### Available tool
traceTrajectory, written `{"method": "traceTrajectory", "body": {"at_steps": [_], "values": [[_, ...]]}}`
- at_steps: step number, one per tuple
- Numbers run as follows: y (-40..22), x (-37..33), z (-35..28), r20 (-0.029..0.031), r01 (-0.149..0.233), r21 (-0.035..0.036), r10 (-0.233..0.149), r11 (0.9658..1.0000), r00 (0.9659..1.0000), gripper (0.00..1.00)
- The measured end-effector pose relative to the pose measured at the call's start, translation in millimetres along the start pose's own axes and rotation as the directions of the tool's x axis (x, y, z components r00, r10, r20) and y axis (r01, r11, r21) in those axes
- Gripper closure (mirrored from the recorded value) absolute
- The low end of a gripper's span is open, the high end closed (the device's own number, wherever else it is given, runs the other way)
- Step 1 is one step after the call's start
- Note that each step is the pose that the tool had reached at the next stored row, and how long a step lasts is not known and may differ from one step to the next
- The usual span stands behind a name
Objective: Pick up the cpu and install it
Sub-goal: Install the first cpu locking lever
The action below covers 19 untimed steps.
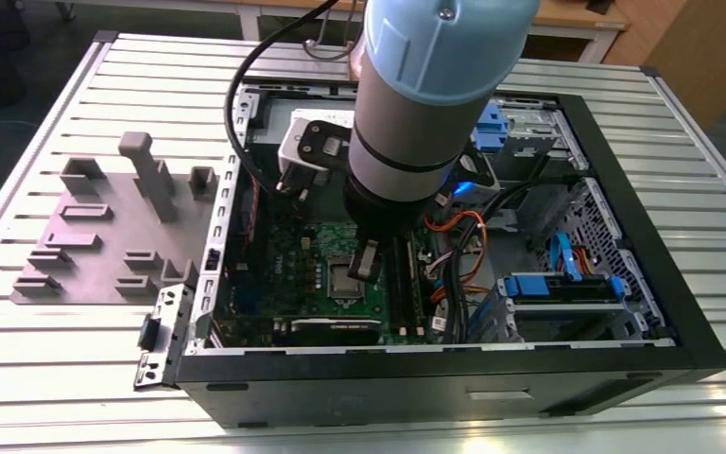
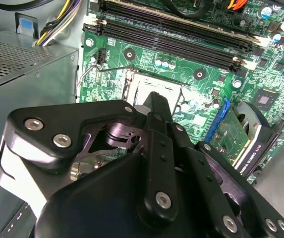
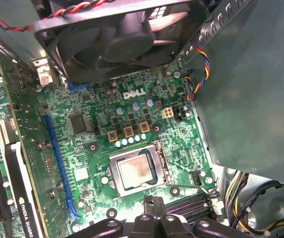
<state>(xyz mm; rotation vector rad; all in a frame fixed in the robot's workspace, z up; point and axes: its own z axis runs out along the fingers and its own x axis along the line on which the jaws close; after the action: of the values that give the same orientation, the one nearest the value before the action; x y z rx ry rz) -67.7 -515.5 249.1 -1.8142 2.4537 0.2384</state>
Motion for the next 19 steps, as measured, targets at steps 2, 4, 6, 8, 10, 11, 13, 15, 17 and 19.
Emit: {"method": "traceTrajectory", "body": {"at_steps": [2, 4, 6, 8, 10, 11, 13, 15, 17, 19], "values": [[0.0, 0.0, 0.0, 0.0003, 0.000, 0.0001, 0.000, 1.0000, 1.0000, 0.89], [0.0, 0.0, 0.0, 0.0006, 0.000, 0.0002, 0.000, 1.0000, 1.0000, 0.89], [-0.2, 0.0, 0.0, 0.0009, 0.000, 0.0001, 0.000, 1.0000, 1.0000, 0.89], [-0.7, -0.2, 0.1, 0.0010, 0.000, 0.0001, 0.000, 1.0000, 1.0000, 0.89], [-1.5, -1.0, 0.3, 0.0020, 0.000, -0.0001, 0.000, 1.0000, 1.0000, 0.89], [-2.4, -1.6, 0.3, 0.0035, 0.000, -0.0006, 0.000, 1.0000, 1.0000, 0.89], [-3.8, -3.3, 0.4, 0.0062, 0.001, -0.0015, -0.001, 1.0000, 1.0000, 0.89], [-5.2, -6.0, 0.7, 0.0069, 0.001, -0.0019, -0.001, 1.0000, 1.0000, 0.89], [-5.6, -9.6, 1.3, 0.0070, 0.001, -0.0018, -0.001, 1.0000, 1.0000, 0.89], [-5.8, -14.0, 1.9, 0.0068, 0.001, -0.0018, -0.001, 1.0000, 1.0000, 0.89]]}}
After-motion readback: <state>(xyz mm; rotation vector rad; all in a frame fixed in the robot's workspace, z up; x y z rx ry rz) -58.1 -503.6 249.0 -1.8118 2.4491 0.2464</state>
